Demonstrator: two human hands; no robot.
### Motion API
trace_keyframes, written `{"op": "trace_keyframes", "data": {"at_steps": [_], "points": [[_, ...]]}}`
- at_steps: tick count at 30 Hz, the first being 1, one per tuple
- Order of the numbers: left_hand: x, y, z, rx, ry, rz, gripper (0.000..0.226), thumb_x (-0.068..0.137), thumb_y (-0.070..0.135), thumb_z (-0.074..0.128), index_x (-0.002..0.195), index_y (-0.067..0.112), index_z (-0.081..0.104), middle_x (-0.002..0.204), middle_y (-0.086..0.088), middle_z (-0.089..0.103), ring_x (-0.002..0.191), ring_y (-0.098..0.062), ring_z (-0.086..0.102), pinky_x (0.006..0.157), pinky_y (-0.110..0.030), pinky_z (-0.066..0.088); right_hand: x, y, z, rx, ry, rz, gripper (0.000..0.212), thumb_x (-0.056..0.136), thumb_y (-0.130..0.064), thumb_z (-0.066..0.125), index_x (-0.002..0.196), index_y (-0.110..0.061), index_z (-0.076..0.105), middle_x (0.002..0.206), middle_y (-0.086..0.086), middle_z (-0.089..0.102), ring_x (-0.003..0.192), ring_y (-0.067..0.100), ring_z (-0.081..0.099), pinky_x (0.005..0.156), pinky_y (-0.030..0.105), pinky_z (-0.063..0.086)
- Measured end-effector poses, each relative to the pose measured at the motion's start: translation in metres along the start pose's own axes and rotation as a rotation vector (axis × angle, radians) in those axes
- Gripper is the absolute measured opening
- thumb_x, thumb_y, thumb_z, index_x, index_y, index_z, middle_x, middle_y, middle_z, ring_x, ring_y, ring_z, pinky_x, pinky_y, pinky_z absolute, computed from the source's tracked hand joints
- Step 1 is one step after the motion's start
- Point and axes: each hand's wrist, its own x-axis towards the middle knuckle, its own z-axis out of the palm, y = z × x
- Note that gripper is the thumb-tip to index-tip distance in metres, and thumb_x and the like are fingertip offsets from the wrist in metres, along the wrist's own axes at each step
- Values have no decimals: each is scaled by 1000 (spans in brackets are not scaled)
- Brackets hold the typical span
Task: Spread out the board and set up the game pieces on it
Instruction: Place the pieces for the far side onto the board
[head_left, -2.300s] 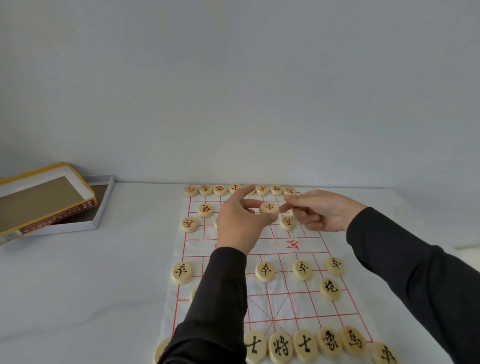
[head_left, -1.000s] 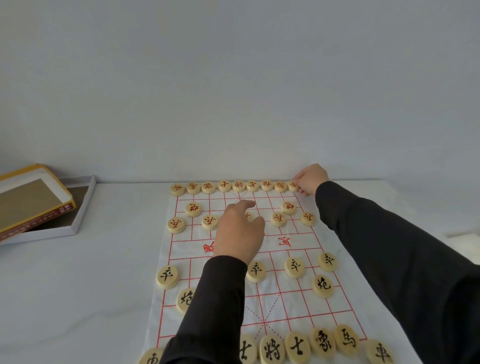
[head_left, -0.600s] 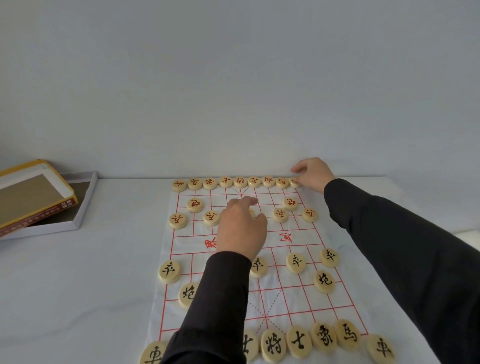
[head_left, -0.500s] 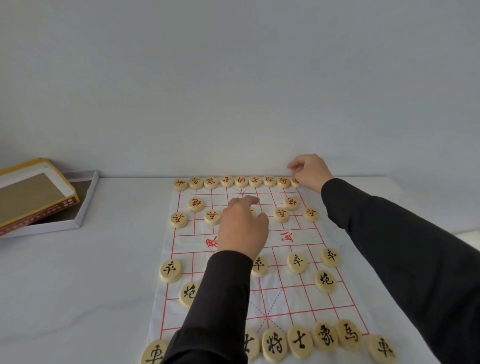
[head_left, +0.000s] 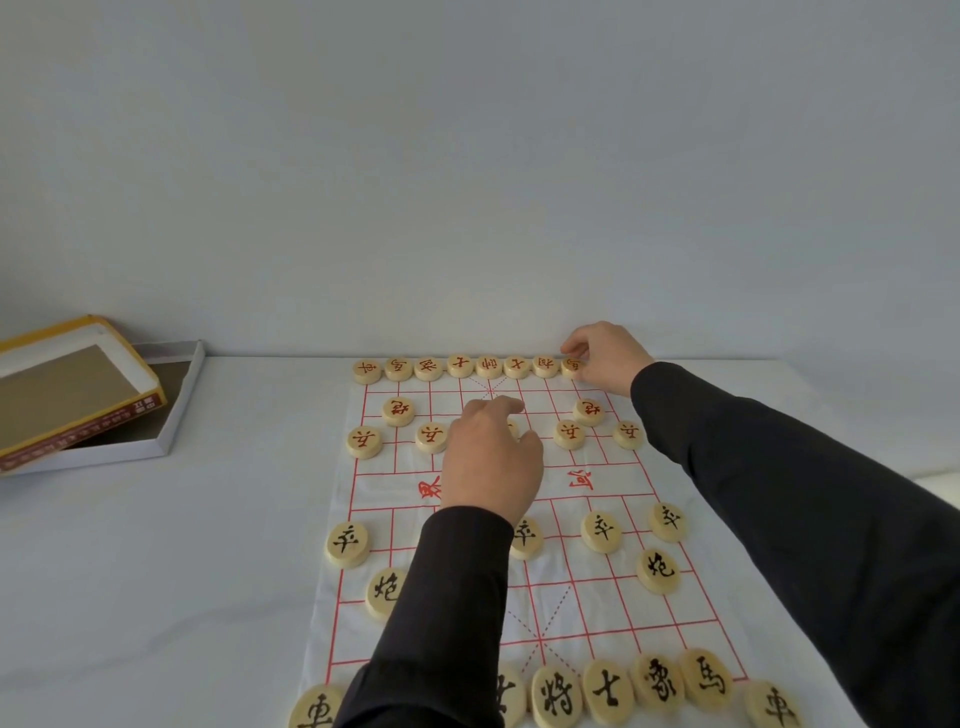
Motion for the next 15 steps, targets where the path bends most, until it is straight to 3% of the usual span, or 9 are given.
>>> {"op": "trace_keyframes", "data": {"at_steps": [8,15], "points": [[1,1,1,8,-11,0,39,93,19,47,132,23,47,137,0,43,122,-15,43,95,-26,40,1,-20,6,1,27,-76,32,84,1,58,111,-14,66,117,4,62,108,18,57,92,26,46],[-5,8,1,57,-31,21,40,93,18,47,133,22,47,138,-1,44,123,-18,43,98,-28,40,-22,-31,1,45,101,-27,35,86,1,56,116,-14,64,124,5,55,114,22,54,96,30,44]]}}
